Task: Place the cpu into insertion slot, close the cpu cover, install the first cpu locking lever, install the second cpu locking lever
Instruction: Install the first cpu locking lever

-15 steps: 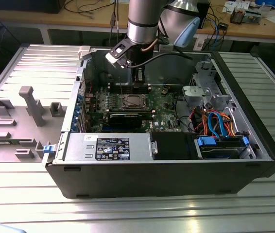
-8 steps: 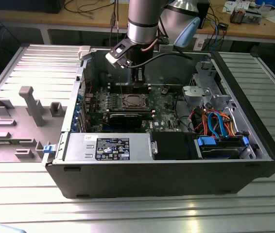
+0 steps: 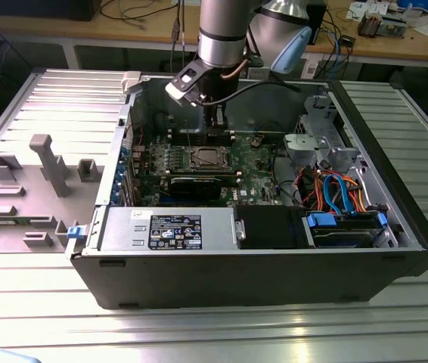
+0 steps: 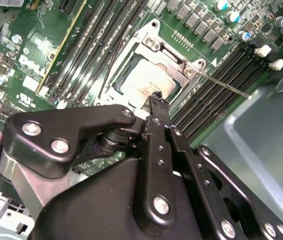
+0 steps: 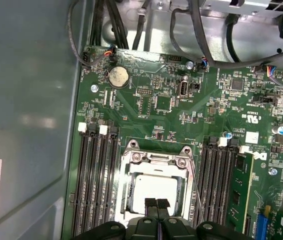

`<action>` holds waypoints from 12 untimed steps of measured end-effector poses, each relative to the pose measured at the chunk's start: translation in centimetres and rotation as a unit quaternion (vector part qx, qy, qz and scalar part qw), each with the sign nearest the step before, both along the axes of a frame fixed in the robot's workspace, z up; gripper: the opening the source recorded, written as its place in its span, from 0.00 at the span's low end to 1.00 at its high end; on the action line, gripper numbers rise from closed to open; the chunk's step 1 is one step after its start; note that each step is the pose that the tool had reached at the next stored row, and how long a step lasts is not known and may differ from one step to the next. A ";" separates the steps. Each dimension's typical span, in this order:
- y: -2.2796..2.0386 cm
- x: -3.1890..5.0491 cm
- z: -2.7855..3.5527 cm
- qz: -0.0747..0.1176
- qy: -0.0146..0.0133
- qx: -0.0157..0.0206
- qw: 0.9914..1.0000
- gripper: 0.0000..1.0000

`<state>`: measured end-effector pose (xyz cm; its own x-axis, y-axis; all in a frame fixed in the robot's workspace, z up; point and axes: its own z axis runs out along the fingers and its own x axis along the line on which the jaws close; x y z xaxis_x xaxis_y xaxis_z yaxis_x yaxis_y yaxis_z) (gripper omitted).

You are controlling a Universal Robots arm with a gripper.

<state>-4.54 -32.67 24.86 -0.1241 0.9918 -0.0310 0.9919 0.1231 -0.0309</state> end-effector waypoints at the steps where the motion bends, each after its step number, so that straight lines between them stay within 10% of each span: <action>1: 0.00 0.00 0.13 0.000 0.000 0.000 1.000 0.11; 12: 0.00 0.00 0.72 0.049 0.000 0.000 0.999 0.11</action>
<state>-4.54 -32.68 25.57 -0.2203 0.9749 -0.0310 0.9752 0.2193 -0.0309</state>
